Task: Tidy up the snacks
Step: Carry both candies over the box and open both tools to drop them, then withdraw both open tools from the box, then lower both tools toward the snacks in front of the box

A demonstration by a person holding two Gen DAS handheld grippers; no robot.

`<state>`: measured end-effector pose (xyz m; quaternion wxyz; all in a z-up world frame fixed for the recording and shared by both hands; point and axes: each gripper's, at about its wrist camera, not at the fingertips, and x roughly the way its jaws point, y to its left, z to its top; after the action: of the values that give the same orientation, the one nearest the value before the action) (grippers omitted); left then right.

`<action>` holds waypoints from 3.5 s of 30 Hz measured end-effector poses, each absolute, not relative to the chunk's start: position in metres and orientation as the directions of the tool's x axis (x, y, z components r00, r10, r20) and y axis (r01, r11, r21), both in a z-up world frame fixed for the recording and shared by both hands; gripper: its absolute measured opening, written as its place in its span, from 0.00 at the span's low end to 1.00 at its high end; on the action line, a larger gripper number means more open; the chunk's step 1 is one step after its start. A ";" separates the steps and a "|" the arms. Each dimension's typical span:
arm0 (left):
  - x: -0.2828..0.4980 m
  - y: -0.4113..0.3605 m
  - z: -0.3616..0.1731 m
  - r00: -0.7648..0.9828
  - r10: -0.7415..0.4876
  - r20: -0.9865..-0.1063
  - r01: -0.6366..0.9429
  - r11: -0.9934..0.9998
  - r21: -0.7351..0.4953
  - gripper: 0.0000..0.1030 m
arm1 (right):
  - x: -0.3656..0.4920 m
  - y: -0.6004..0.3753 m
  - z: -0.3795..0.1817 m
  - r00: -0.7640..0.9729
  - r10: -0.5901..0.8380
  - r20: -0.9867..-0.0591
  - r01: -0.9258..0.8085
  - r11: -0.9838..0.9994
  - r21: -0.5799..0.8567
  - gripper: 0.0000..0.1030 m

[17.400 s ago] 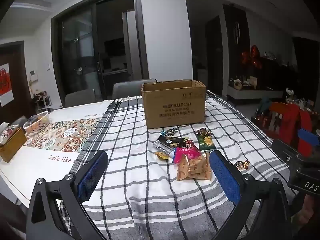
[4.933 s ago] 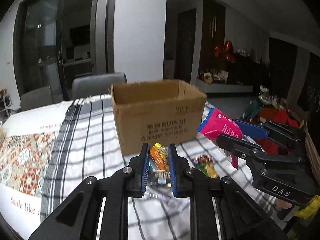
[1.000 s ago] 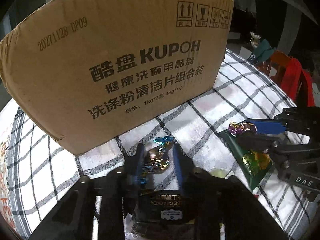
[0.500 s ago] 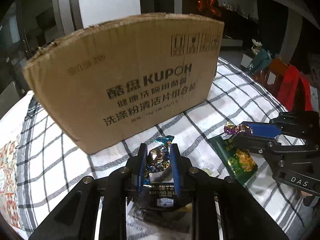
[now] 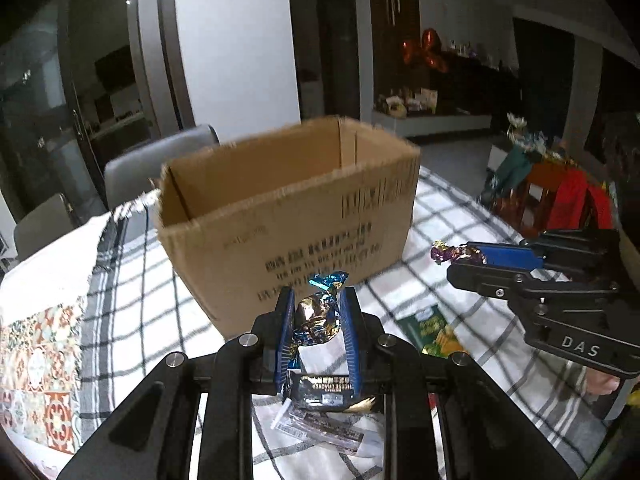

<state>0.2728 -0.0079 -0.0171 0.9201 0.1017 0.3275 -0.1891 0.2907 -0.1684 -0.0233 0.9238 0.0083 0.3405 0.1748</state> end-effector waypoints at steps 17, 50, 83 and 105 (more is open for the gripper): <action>0.278 0.002 0.058 0.806 -0.292 -0.516 0.385 0.919 0.081 0.23 | 0.308 -0.163 0.058 0.798 0.356 -0.486 -0.350 0.931 0.106 0.20; 0.360 0.005 0.060 0.815 -0.087 -0.573 0.190 0.974 0.122 0.74 | 0.394 -0.170 0.055 0.776 0.262 -0.574 -0.259 0.962 0.090 0.50; 0.206 0.013 0.013 0.826 -0.120 -0.551 0.220 0.968 0.119 0.70 | 0.252 -0.156 0.002 0.756 0.348 -0.554 -0.352 0.930 0.103 0.50; 0.223 0.024 -0.094 0.553 -0.252 -0.794 0.253 0.959 -0.128 0.44 | 0.252 -0.136 -0.093 0.582 0.390 -0.713 -0.361 0.910 0.203 0.47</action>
<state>0.2231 0.0239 -0.0936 0.8812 0.0005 0.4504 -0.1433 0.2517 -0.1360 -0.0927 0.8892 0.0179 0.4054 0.2112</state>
